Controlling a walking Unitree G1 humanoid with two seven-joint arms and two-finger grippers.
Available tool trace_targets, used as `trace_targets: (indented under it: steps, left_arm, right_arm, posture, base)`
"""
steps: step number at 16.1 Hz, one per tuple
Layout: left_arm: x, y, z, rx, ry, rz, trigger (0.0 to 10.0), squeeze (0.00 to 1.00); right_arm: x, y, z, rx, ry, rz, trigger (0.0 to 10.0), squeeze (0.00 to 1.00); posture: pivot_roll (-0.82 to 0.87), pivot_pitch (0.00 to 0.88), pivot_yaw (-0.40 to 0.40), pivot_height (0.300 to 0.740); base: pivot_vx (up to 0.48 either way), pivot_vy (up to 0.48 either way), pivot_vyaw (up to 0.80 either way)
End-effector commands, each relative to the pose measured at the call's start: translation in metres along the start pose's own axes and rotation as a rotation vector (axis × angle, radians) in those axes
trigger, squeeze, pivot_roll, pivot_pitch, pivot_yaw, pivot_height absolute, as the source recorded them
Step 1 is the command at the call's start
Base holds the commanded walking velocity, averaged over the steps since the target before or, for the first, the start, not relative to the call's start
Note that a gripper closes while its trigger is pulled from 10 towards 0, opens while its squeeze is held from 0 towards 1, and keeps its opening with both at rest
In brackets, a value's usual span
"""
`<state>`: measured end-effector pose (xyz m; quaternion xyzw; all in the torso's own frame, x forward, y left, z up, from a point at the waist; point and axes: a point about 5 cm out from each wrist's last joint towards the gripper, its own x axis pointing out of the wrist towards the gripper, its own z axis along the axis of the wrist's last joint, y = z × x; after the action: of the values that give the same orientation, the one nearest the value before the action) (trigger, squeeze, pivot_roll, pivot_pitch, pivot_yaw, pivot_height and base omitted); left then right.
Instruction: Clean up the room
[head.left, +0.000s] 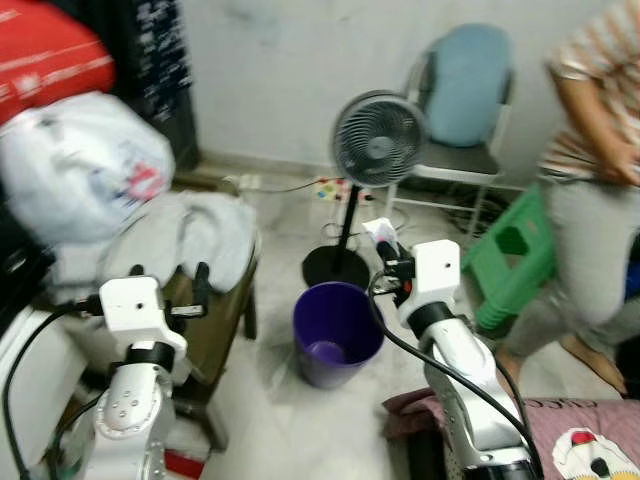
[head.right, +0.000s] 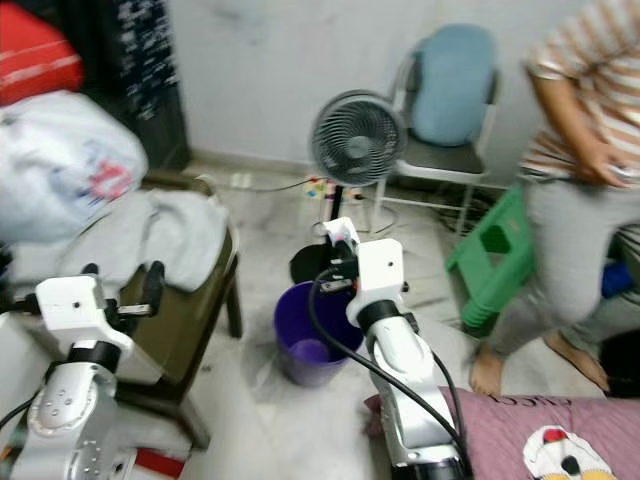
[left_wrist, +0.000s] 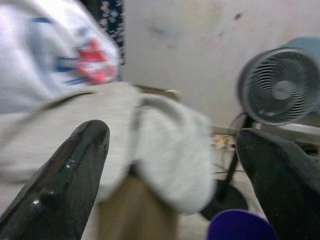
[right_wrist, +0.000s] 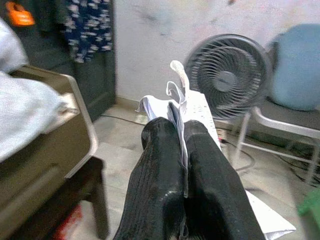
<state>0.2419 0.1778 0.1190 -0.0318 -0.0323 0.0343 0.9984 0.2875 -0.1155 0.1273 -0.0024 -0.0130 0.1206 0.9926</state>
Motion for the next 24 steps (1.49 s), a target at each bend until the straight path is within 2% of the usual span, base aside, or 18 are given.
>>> trace_targets:
  steps: [1, 10, 12, 15, 24]
  left_arm:
    - [-0.001, -0.007, -0.001, -0.027, 0.007, -0.017, 10.0, 0.0]
    - [0.001, -0.014, 0.0, -0.045, 0.002, -0.071, 10.0, 0.0]
    - [0.001, -0.016, 0.001, -0.061, -0.002, -0.09, 10.0, 0.0]
    - [0.001, -0.018, 0.001, -0.067, -0.006, -0.1, 10.0, 0.0]
    - [0.001, -0.02, 0.003, -0.075, -0.015, -0.121, 10.0, 0.0]
  right_arm:
    - [-0.001, -0.007, -0.003, -0.004, 0.016, -0.028, 10.0, 0.0]
    - [0.001, -0.007, -0.003, -0.019, 0.016, -0.021, 10.0, 0.0]
    - [0.002, -0.007, -0.005, 0.016, 0.041, -0.033, 10.0, 0.0]
    - [0.002, -0.008, -0.005, 0.01, 0.04, -0.033, 10.0, 0.0]
    - [0.003, -0.008, -0.006, 0.0, 0.038, -0.027, 10.0, 0.0]
  posture:
    - [-0.01, 0.047, -0.101, 0.74]
    - [-0.01, 0.048, -0.103, 0.74]
    - [-0.01, 0.047, -0.103, 0.74]
    - [-0.01, 0.048, -0.105, 0.74]
    - [-0.01, 0.048, -0.104, 0.74]
  base:
    - [0.0, 0.0, 0.0]
    - [0.0, 0.0, 0.0]
    - [0.0, 0.0, 0.0]
    - [0.0, 0.0, -0.8]
    - [0.33, 0.0, -0.09]
